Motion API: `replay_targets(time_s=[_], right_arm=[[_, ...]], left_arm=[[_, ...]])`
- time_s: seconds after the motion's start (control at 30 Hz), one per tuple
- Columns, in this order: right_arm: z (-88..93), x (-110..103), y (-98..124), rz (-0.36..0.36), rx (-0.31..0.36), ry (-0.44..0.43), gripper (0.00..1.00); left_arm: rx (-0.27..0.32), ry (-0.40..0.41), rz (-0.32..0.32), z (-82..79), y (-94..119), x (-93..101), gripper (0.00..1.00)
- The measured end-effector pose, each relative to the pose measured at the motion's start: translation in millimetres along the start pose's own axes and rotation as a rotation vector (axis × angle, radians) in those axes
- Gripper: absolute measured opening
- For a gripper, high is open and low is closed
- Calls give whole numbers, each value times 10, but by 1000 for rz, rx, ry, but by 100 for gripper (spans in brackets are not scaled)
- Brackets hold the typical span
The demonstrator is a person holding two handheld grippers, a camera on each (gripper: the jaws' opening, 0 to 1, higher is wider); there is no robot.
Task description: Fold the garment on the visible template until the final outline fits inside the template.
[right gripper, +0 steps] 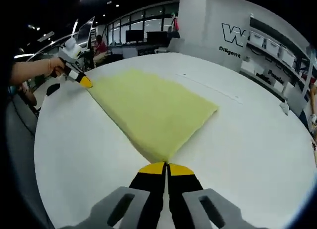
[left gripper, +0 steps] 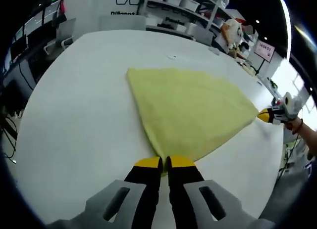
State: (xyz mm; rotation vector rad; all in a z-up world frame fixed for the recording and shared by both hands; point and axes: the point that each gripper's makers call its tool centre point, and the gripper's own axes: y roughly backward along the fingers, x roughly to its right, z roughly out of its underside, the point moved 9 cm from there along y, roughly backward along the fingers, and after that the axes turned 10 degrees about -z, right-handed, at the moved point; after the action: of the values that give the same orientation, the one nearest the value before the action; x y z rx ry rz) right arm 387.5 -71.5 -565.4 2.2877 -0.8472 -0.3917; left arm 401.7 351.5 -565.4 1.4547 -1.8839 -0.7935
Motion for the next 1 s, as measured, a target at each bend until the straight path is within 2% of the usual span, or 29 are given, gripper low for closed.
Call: replay_targets(time_s=[0.1,0.57,1.0], right_arm=[[10,2,-10,0,-10,-1,0],[58,-56,25,2,-52,-5,0],[232,-250,160,-13,-70,-62,0]], left_arm=[[-2,13,1,3,5,-2,2],[-22,22,17,53,52,13,2],[-34,21,46,241,187,62,2]])
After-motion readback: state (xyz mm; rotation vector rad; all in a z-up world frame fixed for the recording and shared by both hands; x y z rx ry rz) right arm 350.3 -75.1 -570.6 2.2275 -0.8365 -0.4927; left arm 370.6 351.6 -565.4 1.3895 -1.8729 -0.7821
